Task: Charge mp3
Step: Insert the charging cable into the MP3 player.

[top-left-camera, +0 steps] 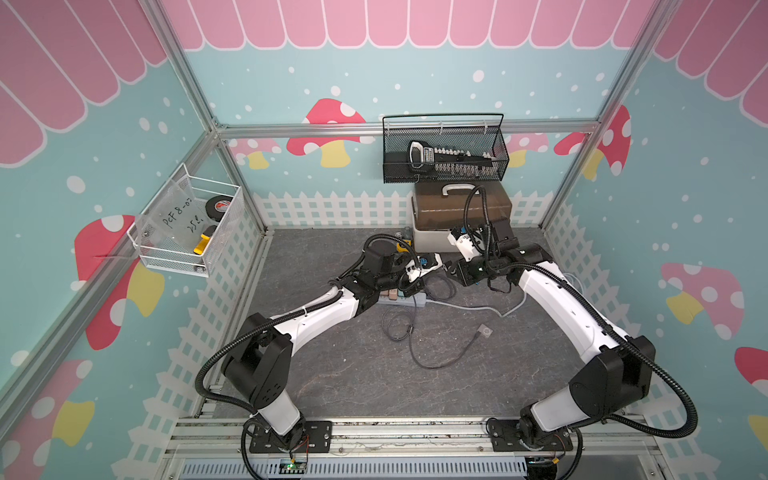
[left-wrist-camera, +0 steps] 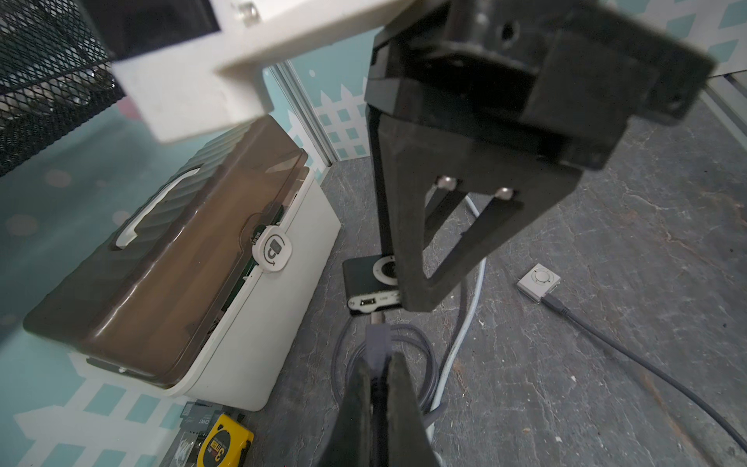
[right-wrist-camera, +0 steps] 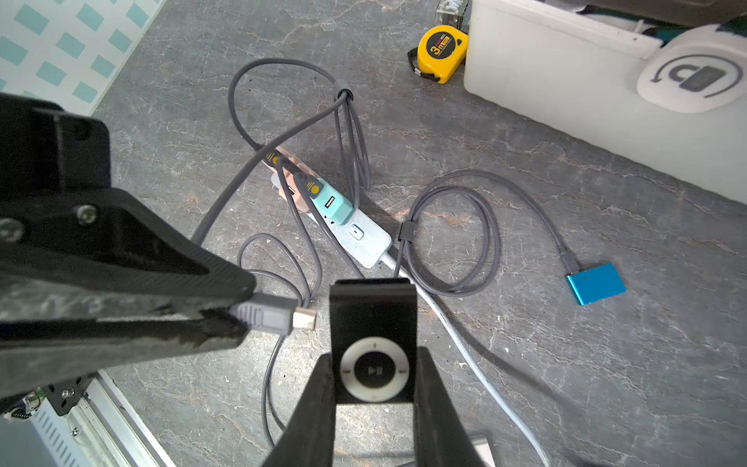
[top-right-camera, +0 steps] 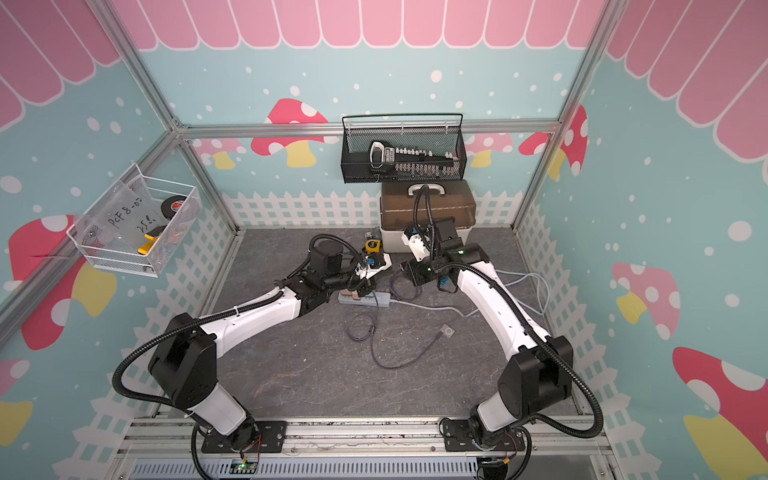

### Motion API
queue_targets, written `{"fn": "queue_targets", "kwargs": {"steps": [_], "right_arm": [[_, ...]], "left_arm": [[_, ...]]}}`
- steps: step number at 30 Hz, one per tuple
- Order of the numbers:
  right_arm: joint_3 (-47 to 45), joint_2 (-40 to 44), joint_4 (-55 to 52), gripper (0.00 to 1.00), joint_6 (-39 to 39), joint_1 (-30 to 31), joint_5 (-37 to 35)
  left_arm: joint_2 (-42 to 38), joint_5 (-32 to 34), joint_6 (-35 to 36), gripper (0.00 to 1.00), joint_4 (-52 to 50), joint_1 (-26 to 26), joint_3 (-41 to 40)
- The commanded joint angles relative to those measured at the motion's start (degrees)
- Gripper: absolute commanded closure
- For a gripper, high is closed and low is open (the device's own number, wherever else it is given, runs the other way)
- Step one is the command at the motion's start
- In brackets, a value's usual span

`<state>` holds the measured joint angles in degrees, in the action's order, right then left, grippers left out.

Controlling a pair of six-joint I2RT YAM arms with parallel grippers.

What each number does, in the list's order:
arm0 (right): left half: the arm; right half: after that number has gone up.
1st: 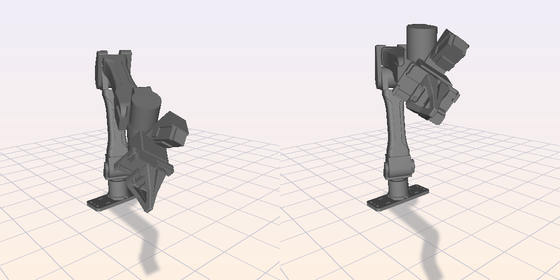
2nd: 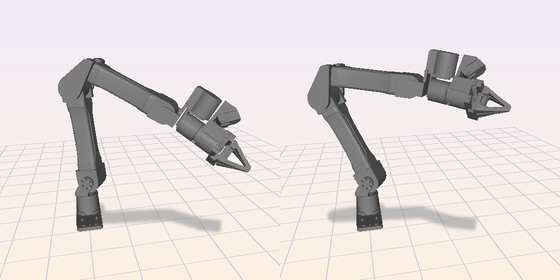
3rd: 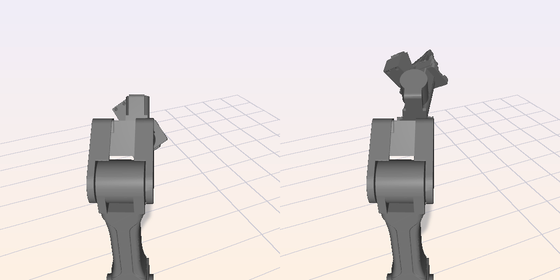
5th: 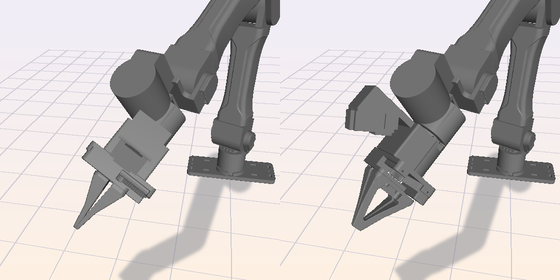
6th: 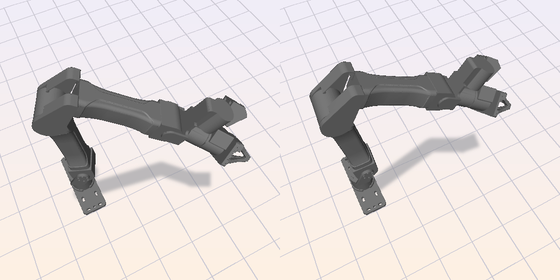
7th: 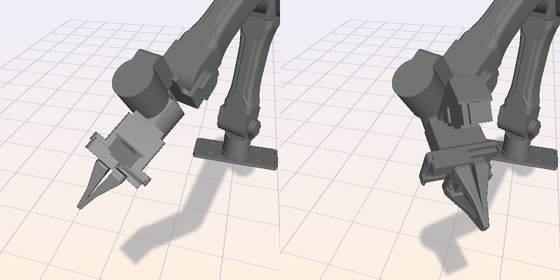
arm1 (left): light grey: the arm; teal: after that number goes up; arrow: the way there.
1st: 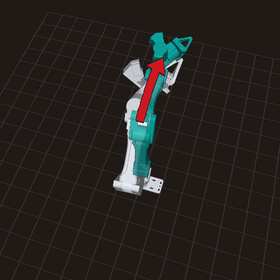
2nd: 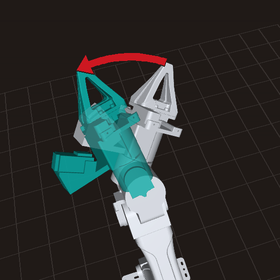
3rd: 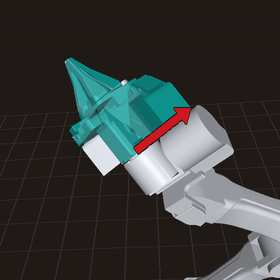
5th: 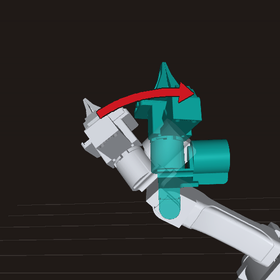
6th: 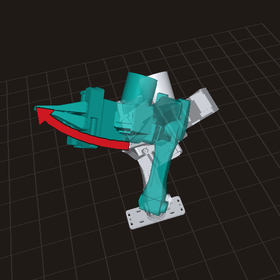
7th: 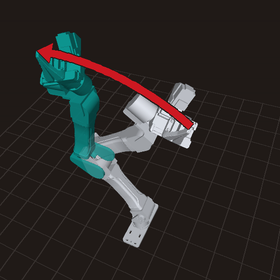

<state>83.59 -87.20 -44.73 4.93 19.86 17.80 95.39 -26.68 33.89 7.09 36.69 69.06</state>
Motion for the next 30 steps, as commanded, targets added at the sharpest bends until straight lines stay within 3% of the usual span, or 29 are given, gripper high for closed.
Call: {"fn": "queue_targets", "kwargs": {"steps": [1,30], "right_arm": [[-0.36,1.43,0.11,0.86,-0.05,-0.25,0.55],[-1.36,0.64,-0.56,0.86,0.17,-0.19,0.12]], "left_arm": [[0.71,1.95,1.89,1.0,-0.61,0.49,1.61],[1.05,3.5,2.06,1.0,0.04,1.72,2.42]]}}
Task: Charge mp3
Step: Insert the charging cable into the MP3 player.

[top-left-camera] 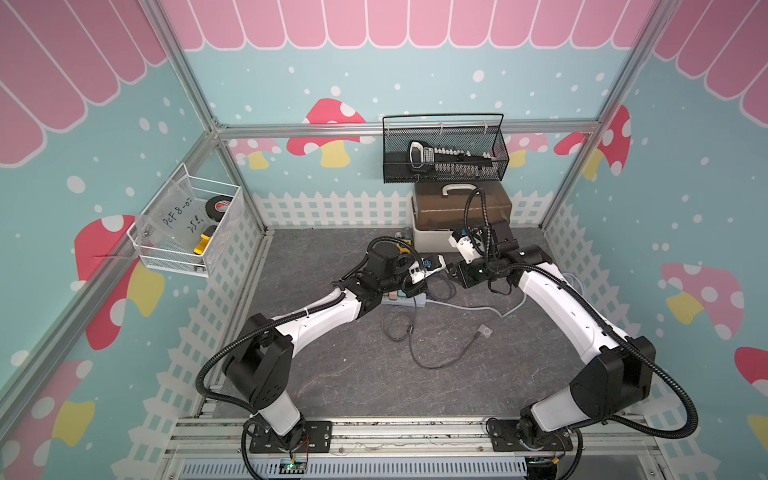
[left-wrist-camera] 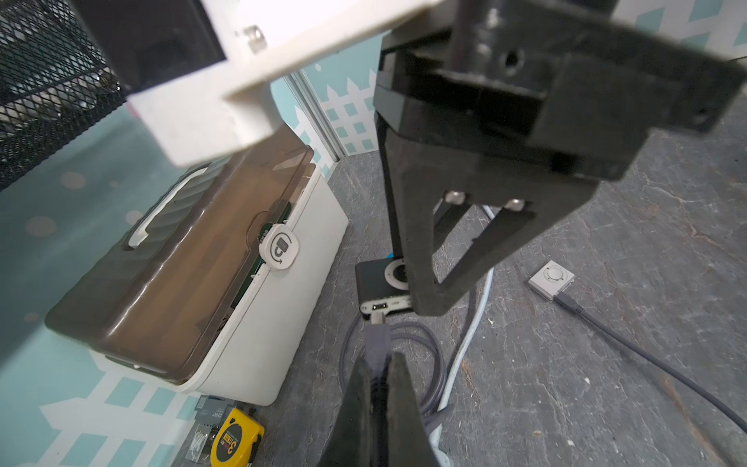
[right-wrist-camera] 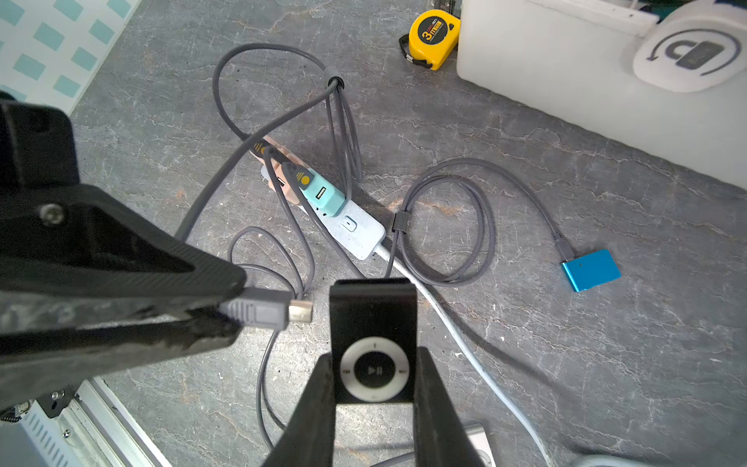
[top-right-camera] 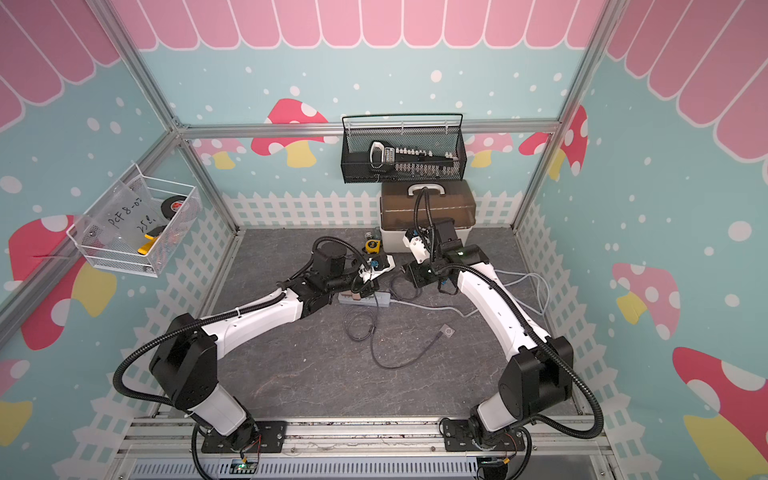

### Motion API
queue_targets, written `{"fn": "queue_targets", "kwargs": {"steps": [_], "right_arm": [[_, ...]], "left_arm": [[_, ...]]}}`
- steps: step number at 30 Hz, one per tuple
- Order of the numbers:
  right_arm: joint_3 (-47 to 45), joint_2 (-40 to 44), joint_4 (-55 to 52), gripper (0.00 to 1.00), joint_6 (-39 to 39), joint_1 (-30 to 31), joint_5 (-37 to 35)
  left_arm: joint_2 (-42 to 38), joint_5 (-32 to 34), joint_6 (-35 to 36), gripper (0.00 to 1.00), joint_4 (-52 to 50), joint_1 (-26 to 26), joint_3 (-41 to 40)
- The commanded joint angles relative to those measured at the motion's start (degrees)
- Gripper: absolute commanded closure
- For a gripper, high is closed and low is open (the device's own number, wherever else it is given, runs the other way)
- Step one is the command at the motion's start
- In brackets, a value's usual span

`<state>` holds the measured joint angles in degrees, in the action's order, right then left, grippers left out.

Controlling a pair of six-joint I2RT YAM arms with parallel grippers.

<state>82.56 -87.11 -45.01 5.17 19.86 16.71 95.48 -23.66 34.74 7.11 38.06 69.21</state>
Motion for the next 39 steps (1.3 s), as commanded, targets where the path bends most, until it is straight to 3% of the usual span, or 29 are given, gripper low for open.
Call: {"fn": "queue_targets", "kwargs": {"steps": [1,39], "right_arm": [[-0.3,0.61,-0.18,0.86,0.01,-0.17,1.35],[0.84,1.69,1.9,0.87,1.91,1.05,5.15]], "left_arm": [[1.17,0.46,1.21,1.0,-0.32,0.34,2.44],[4.75,5.32,2.0,1.0,-1.31,2.36,6.62]]}}
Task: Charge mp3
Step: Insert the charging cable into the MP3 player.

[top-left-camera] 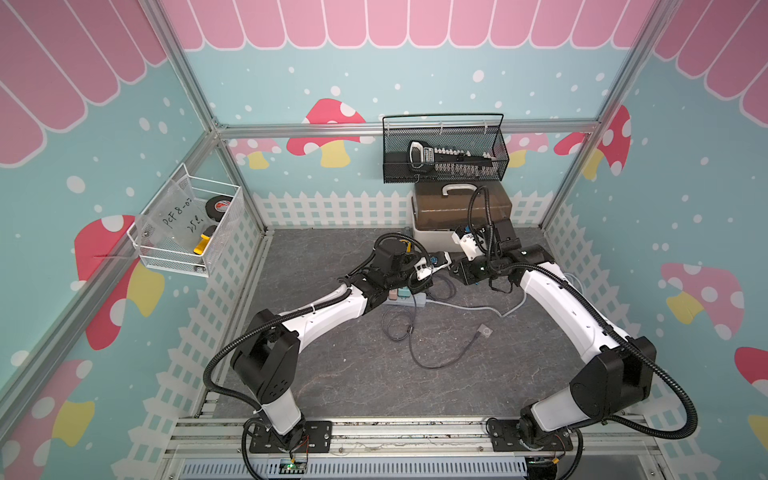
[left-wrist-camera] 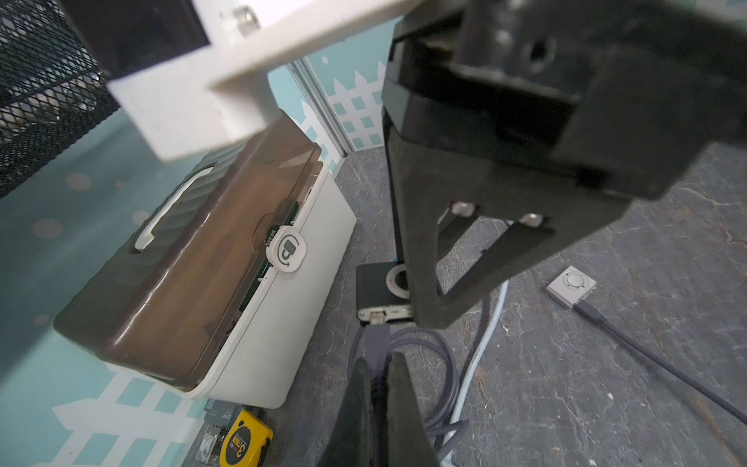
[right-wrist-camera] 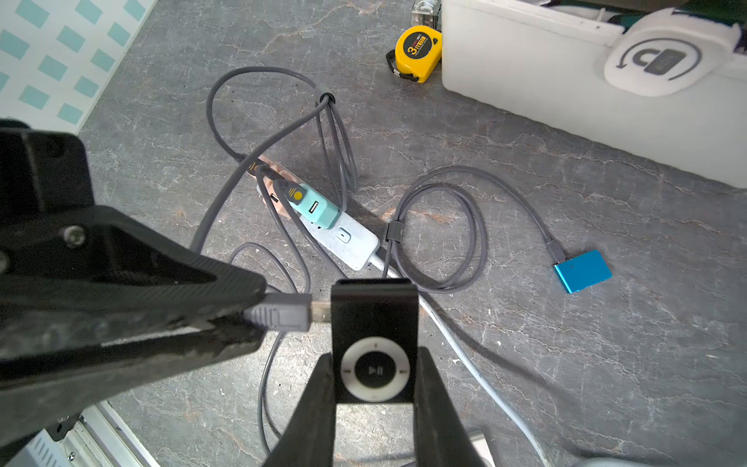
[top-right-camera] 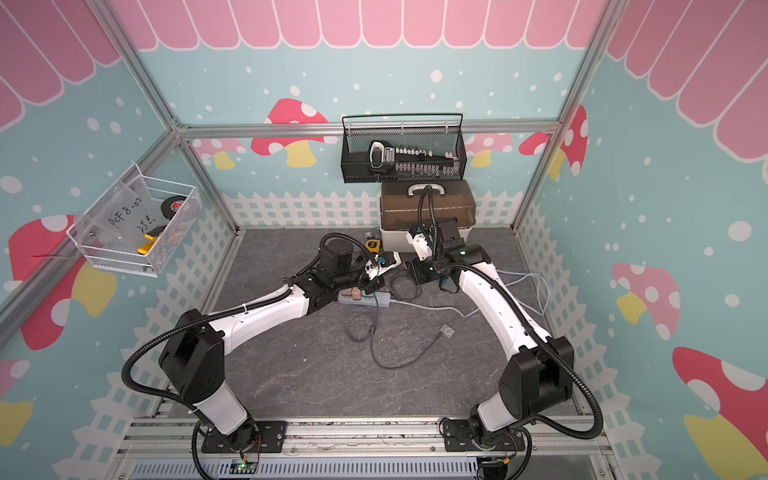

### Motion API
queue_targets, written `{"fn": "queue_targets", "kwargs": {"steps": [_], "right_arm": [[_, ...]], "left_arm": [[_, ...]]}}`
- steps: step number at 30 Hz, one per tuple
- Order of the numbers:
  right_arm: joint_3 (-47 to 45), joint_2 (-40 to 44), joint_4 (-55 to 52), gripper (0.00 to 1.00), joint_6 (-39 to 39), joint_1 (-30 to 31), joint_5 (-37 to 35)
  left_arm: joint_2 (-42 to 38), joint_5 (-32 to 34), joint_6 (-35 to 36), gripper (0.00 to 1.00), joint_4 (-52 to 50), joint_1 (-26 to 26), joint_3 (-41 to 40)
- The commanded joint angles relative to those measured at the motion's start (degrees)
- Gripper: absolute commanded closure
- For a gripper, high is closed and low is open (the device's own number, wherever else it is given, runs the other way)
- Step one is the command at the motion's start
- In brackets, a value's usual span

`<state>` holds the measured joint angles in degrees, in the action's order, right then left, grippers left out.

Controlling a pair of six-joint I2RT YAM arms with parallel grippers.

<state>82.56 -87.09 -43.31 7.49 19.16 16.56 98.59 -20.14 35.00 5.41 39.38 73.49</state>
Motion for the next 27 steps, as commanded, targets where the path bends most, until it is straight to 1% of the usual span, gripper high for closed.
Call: {"fn": "queue_targets", "kwargs": {"steps": [1,10,19,23,27], "right_arm": [[0.86,1.59,0.16,0.87,-0.3,1.92,5.53],[1.17,1.49,0.16,0.87,0.26,3.08,6.79],[1.61,0.93,-1.75,0.88,-1.4,4.96,4.14],[2.48,1.18,-2.44,0.89,-1.95,5.93,2.61],[2.67,1.63,-2.34,0.89,-2.07,6.24,3.02]], "left_arm": [[1.77,2.15,1.78,1.0,0.44,1.14,2.52],[2.23,2.21,3.11,1.0,1.35,1.32,2.62],[2.05,1.03,2.7,1.0,4.42,1.49,2.25],[2.22,1.45,2.83,1.0,4.03,1.59,2.15],[2.57,1.86,3.05,1.0,3.53,1.67,2.01]]}}
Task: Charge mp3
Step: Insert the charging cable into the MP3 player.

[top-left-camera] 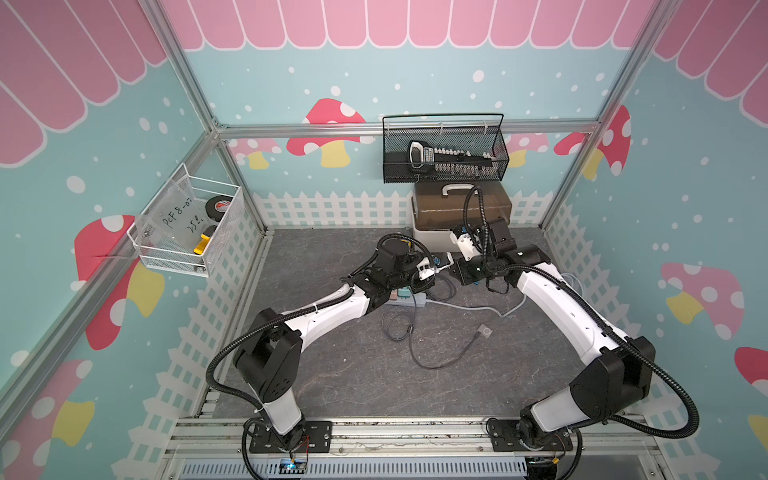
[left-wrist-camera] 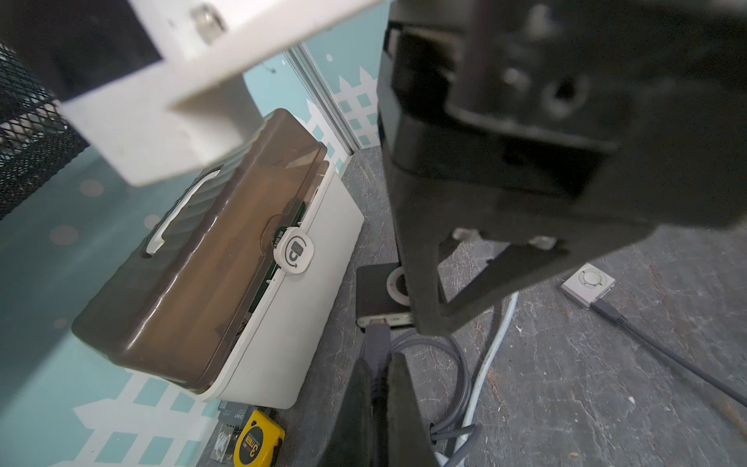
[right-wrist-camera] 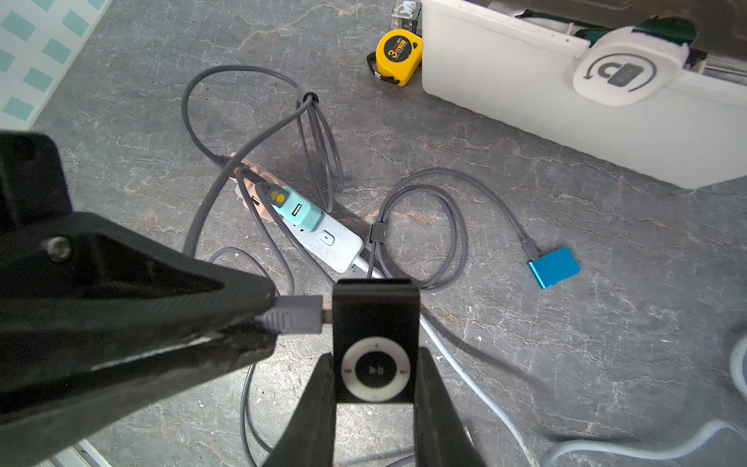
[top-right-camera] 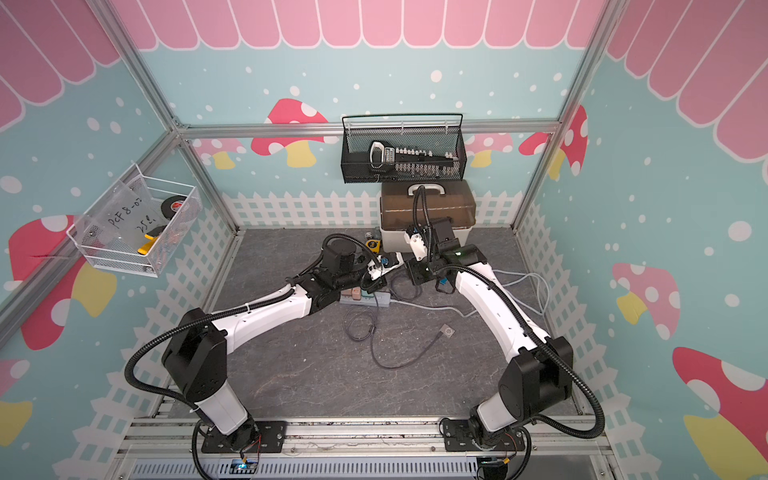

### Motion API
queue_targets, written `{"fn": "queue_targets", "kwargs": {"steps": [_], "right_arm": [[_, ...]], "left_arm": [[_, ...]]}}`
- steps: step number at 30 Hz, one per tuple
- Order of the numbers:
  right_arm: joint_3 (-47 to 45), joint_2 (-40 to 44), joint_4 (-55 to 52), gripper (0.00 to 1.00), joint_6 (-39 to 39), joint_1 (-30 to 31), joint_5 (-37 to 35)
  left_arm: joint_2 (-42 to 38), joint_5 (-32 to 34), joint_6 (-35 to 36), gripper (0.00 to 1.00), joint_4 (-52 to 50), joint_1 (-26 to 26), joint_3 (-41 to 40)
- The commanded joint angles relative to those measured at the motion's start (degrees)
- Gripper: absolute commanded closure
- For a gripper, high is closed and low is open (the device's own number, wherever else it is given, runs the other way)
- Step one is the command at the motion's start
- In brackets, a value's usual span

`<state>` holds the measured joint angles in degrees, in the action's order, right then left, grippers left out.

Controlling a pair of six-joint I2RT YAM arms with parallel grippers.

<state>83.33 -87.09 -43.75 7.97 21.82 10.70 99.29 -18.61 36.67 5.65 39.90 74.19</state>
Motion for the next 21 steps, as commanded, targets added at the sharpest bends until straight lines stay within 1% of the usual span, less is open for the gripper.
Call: {"fn": "queue_targets", "kwargs": {"steps": [1,8,13,16,21], "right_arm": [[1.75,1.66,-1.68,0.89,-2.5,3.66,9.42],[0.1,3.48,1.17,0.9,-0.29,3.84,13.73],[0.77,3.39,0.95,0.91,4.3,4.25,12.93],[1.89,2.85,-0.36,0.91,4.32,5.97,11.63],[0.92,3.2,0.87,0.91,5.93,6.47,14.26]], "left_arm": [[1.94,0.41,1.39,1.0,3.53,1.15,1.15],[2.58,1.38,1.83,1.0,4.6,1.2,-0.01],[3.16,0.02,-0.24,1.0,5.95,1.47,0.32],[4.13,0.08,-1.04,1.0,6.72,2.25,0.9],[5.87,0.27,-1.37,1.0,6.8,3.21,2.52]]}}
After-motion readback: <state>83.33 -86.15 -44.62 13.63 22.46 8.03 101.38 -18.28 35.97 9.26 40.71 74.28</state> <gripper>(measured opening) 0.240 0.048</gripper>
